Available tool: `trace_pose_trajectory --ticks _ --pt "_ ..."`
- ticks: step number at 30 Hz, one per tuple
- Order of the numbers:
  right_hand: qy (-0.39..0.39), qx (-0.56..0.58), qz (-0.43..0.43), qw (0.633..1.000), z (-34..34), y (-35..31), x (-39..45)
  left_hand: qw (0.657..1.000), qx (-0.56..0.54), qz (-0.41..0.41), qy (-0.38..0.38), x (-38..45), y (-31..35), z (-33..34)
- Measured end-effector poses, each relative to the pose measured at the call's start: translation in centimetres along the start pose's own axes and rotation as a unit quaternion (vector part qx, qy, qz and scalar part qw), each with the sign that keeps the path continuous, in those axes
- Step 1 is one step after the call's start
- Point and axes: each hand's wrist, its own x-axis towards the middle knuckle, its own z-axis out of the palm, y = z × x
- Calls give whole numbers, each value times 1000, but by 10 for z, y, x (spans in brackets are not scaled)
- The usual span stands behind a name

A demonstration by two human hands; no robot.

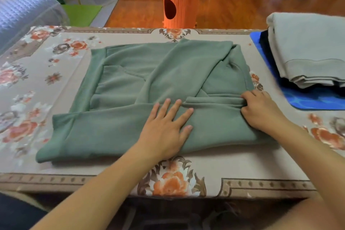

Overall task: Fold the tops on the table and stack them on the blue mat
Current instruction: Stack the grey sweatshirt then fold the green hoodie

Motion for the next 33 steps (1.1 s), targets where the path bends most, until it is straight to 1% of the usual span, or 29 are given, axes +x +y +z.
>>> trace_pose_trajectory --ticks 1,2,4,5,6,7,8,9,10,11,12,13,14,16,17,18,20,22,24,26,29,30,31,33 --pt "44 -23 0 999 -1 0 -3 1000 12 -10 -17 4 -2 8" --pt "106 -43 -14 993 -2 -4 -8 1000 14 -14 -19 6 -5 15" --pt "242 -28 -90 966 -7 -24 -24 1000 7 -14 -11 6 -8 19" --pt "249 -18 -144 958 -7 -36 -30 1000 4 -13 -6 5 -7 20" --pt "186 -19 -174 967 -6 -47 -34 1000 2 -13 -4 4 -7 20" --pt "83 -26 -177 980 -3 -54 -37 1000 -1 -14 -9 4 -7 19" --pt "-20 -26 -159 987 2 -54 -35 1000 -3 -15 -18 4 -7 18" --pt "-88 -15 -138 987 6 -50 -28 1000 -4 -15 -22 5 -7 16" --pt "-122 -6 -123 985 9 -46 -18 1000 -7 -10 -24 5 -9 14" --pt "-129 -6 -124 984 12 -43 -11 1000 -16 -2 -27 4 -13 11" --pt "-111 -11 -138 984 13 -41 -8 999 -26 3 -26 1 -20 8" --pt "-69 -17 -155 985 13 -40 -7 999 -32 -2 -10 -5 -31 4" --pt "-13 -6 -179 984 12 -39 -9 999 -34 -24 17 -13 -46 0" --pt "91 44 -235 967 15 -38 -14 993 -27 -95 70 -32 -89 -7" --pt "129 66 -256 956 18 -37 -16 988 -17 -129 77 -42 -114 -10" --pt "145 82 -270 948 20 -37 -16 985 -11 -159 69 -51 -138 -12" --pt "144 99 -260 950 17 -38 -15 981 -13 -187 39 -64 -173 -17" --pt "140 85 -236 958 18 -36 -10 984 -13 -177 27 -68 -187 -21" --pt "138 74 -221 963 19 -34 -4 984 -12 -169 52 -65 -187 -24" --pt "136 69 -220 964 17 -34 0 979 -24 -182 88 -56 -189 -28" --pt "169 66 -233 955 6 -31 11 976 -5 -199 88 -35 -193 -38" --pt "173 62 -227 956 1 -30 17 976 13 -205 75 -29 -194 -38" --pt "158 53 -211 963 -1 -29 22 974 33 -218 47 -26 -193 -36" --pt "87 32 -168 981 5 -29 28 966 81 -245 -27 -24 -187 -25"
